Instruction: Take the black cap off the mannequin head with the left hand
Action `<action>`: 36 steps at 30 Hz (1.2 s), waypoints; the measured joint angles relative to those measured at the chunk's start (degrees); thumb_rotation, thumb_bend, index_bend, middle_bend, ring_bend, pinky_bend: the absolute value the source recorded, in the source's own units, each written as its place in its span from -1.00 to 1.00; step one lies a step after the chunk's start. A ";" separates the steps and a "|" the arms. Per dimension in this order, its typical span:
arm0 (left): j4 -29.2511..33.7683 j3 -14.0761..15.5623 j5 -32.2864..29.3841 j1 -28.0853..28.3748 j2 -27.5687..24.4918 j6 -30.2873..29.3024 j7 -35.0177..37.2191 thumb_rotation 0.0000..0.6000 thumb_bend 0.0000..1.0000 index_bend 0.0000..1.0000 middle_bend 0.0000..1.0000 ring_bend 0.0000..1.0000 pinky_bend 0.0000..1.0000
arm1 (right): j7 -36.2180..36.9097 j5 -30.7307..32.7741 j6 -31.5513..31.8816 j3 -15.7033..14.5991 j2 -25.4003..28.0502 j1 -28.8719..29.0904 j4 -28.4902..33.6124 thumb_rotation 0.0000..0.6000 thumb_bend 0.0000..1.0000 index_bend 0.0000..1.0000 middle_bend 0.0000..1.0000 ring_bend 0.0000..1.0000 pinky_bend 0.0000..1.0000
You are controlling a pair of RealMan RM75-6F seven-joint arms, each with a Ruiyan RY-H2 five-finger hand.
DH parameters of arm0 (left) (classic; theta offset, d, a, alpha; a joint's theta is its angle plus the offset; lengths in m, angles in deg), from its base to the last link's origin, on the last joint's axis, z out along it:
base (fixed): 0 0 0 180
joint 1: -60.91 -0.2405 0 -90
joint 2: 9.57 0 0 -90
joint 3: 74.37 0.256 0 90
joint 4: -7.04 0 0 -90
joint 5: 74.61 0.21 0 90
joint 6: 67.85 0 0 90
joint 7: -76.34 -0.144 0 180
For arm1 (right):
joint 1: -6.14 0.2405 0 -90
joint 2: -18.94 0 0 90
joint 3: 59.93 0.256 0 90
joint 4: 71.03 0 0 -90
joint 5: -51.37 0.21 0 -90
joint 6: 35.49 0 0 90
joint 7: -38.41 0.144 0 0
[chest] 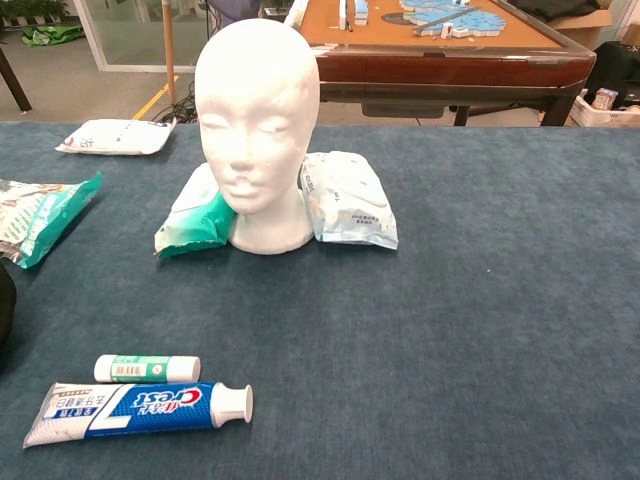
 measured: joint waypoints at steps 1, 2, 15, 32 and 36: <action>0.01 -0.15 -0.45 -0.07 0.02 -0.06 -0.79 1.00 -0.79 -1.00 -1.00 -1.00 -0.89 | 0.00 0.01 0.00 0.00 0.00 0.00 -0.01 1.00 -1.00 -0.42 -0.36 -0.62 -0.24; 0.00 -0.29 -0.86 -0.14 0.07 -0.17 -1.54 1.00 -0.79 -1.00 -1.00 -1.00 -0.89 | 0.00 -0.01 0.01 0.00 -0.01 0.00 -0.03 1.00 -1.00 -0.42 -0.36 -0.62 -0.24; -0.63 -3.56 -7.01 -1.62 2.86 -4.82 -14.11 1.00 -0.81 -1.00 -1.00 -1.00 -0.89 | 0.02 -0.11 0.12 -0.06 0.02 -0.05 0.02 1.00 -1.00 -0.42 -0.36 -0.62 -0.24; 4.97 -5.85 -4.83 1.98 2.93 -1.08 -14.52 1.00 -0.61 -0.62 -0.65 -0.76 -0.44 | -0.55 -2.22 0.29 -1.07 0.00 -0.12 0.71 1.00 -1.00 -0.42 -0.36 -0.62 -0.24; 5.74 -6.25 -2.36 3.08 3.17 -0.77 -14.14 1.00 -0.56 -0.45 -0.45 -0.59 -0.34 | -0.65 -2.80 0.31 -1.32 -0.09 -0.11 0.80 1.00 -1.00 -0.42 -0.36 -0.62 -0.24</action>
